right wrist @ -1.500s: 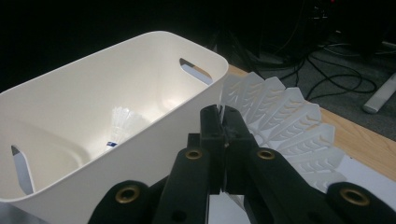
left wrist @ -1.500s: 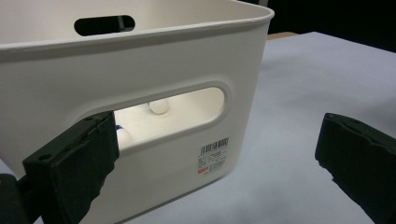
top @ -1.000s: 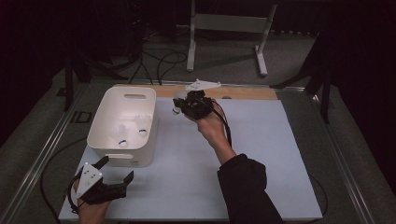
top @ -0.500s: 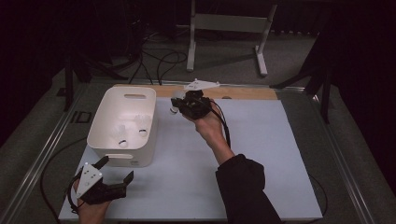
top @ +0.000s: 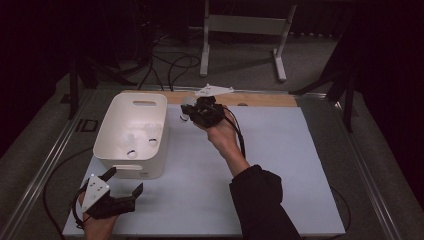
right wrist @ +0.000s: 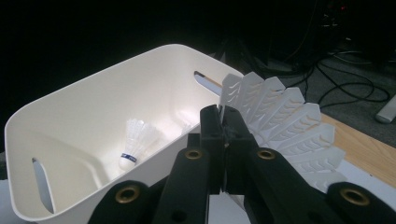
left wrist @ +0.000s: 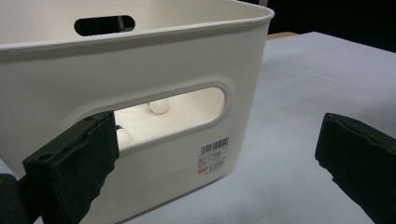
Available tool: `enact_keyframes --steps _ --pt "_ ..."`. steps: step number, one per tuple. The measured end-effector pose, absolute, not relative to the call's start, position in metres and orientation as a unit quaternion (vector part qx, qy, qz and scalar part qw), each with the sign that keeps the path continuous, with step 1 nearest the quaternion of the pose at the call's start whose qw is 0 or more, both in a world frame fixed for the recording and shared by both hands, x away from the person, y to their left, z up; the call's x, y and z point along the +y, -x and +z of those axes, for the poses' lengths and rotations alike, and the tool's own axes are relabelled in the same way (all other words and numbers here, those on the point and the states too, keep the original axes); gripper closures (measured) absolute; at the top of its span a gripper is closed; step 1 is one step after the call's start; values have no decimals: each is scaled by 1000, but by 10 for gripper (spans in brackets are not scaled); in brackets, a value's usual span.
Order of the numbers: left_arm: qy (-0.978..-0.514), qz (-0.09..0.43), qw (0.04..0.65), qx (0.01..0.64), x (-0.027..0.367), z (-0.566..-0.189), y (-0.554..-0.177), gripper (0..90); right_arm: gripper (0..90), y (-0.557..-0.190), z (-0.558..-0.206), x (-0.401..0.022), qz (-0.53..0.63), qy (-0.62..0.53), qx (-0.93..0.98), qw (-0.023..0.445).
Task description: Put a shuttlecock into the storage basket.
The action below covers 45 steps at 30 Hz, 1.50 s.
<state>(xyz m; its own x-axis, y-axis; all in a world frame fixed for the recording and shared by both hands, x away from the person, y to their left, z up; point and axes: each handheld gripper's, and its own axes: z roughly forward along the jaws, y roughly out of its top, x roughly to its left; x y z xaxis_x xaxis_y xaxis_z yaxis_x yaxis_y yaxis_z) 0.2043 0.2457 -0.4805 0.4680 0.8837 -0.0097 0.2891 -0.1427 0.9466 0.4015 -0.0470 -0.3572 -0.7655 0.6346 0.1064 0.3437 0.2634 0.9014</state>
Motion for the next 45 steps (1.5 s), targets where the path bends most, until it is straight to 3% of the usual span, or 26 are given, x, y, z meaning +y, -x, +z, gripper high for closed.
enact_keyframes --steps 45 --pt "-695 297 501 422 246 -480 -204 2 893 -395 -353 -25 523 -293 789 138"
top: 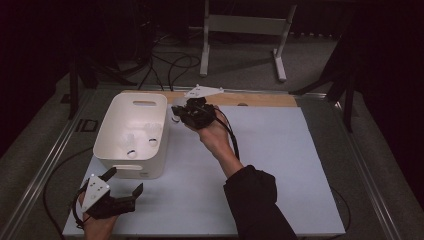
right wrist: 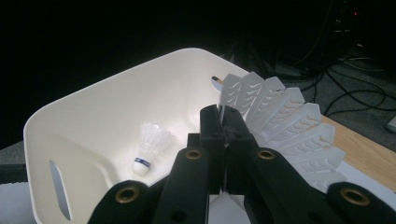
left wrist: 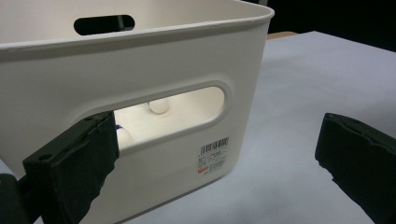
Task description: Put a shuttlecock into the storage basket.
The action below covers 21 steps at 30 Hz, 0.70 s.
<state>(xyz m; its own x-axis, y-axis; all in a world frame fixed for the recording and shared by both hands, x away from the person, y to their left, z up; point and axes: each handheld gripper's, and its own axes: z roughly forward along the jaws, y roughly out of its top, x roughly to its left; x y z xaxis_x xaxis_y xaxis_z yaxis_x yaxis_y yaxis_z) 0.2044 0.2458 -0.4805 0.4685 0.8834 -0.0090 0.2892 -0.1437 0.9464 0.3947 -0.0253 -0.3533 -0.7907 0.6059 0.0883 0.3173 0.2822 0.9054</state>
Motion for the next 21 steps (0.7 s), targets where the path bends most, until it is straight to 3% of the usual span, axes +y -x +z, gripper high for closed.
enact_keyframes --steps 21 --pt "-696 297 500 421 246 -480 -204 2 893 -391 -349 -14 528 -285 789 133"
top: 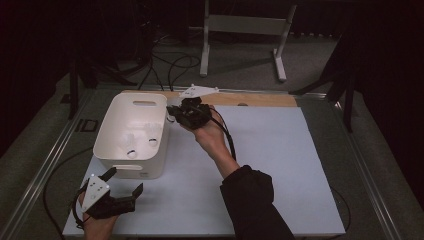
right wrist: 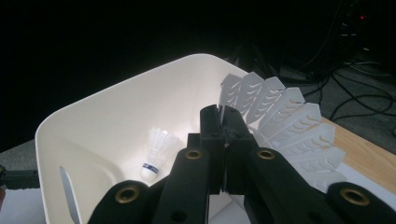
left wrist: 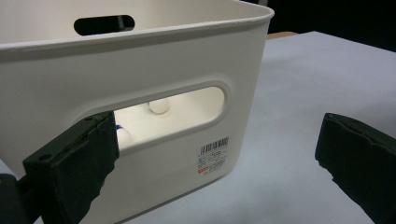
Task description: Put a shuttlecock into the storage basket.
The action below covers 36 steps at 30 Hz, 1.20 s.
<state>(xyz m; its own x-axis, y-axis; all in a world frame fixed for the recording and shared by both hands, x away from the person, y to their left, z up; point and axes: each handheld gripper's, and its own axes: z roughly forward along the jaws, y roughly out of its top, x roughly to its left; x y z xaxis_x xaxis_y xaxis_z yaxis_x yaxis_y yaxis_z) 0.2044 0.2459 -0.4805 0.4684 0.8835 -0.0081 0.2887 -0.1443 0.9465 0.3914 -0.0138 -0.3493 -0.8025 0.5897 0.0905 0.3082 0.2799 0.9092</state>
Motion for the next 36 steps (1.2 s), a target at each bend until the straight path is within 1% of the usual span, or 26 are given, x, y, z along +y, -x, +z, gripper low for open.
enact_keyframes --steps 36 --pt "-695 297 501 422 246 -481 -204 2 893 -387 -346 5 536 -271 790 126"
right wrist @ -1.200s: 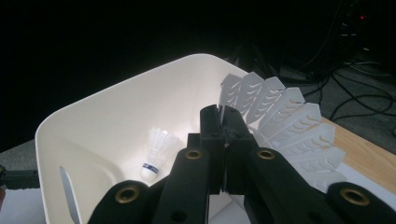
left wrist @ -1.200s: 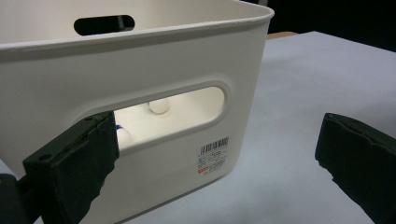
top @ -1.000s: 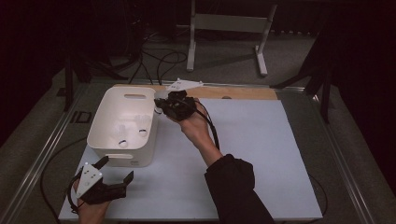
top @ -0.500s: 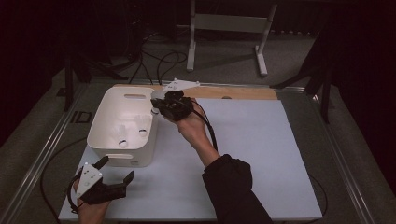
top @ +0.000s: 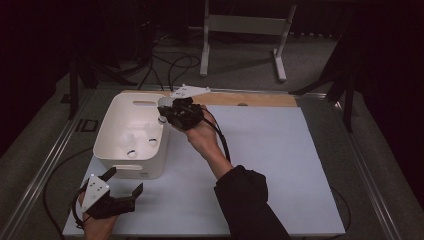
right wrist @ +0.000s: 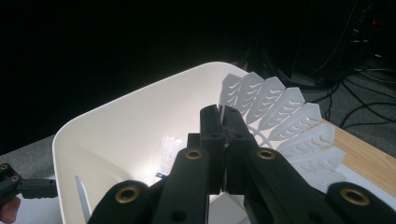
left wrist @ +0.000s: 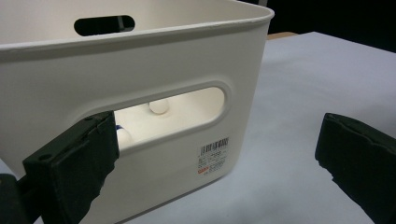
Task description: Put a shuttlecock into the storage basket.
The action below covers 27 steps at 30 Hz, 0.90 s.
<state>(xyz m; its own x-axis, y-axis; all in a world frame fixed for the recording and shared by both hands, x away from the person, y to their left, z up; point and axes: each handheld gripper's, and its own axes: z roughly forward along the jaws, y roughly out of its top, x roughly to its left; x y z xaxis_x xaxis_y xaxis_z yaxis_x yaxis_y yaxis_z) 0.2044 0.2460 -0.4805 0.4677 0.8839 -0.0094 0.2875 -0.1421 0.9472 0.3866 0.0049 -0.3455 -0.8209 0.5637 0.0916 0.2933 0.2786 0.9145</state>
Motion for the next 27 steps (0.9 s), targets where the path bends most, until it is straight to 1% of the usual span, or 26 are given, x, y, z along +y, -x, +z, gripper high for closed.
enact_keyframes --steps 27 --pt "-695 298 501 421 246 -480 -205 2 893 -381 -346 19 537 -257 795 120"
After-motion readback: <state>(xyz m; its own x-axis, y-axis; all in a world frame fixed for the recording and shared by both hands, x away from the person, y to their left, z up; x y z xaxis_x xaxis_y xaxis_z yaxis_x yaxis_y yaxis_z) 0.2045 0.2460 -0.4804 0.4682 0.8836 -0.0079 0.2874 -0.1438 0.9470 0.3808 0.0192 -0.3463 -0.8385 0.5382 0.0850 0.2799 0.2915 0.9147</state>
